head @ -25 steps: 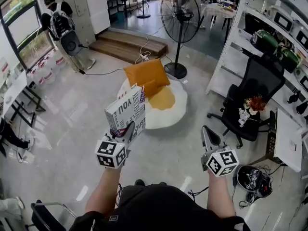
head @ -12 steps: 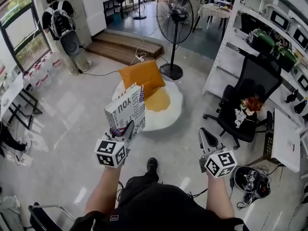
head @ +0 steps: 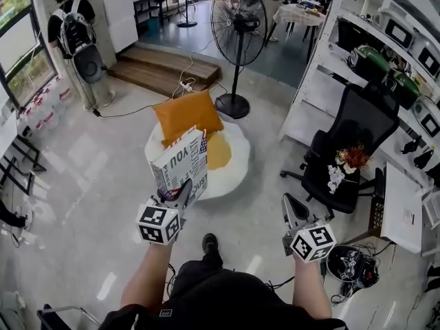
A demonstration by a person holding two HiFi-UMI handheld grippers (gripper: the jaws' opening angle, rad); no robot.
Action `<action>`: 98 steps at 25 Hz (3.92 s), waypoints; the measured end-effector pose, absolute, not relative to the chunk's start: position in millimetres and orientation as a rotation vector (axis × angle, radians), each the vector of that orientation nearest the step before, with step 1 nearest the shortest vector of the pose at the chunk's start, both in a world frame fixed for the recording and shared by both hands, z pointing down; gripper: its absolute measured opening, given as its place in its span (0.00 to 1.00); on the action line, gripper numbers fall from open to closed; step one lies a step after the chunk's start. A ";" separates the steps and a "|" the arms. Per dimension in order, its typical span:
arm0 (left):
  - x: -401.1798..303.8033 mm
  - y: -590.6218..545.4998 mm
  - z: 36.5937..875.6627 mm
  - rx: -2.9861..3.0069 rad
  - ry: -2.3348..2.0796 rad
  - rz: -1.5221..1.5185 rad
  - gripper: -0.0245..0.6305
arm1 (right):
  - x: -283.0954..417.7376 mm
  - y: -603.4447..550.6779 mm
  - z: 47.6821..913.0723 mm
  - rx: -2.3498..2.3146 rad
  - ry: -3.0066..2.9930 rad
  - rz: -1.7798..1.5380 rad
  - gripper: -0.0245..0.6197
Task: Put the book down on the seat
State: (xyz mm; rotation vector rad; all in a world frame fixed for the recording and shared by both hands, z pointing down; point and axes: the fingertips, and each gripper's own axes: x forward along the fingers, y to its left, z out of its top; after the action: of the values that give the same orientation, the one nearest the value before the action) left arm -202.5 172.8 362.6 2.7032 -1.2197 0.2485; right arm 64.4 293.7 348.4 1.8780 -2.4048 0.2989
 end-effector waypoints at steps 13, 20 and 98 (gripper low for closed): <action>-162.3 45.7 385.4 2.694 -1.167 0.294 0.28 | 83.7 164.4 371.7 1.812 -2.420 0.376 0.05; -181.6 -12.0 371.7 2.703 -1.189 0.234 0.28 | 63.9 96.7 351.7 1.768 -2.444 0.324 0.05; -32.5 -298.0 607.2 2.138 -1.164 0.380 0.28 | 135.4 -271.9 568.4 1.073 -2.453 0.769 0.05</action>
State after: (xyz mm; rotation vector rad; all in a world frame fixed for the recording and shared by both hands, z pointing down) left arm -32.5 -298.0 607.2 2.1385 -1.1643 0.3800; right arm 135.4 -271.9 568.4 1.0727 -2.4529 0.7692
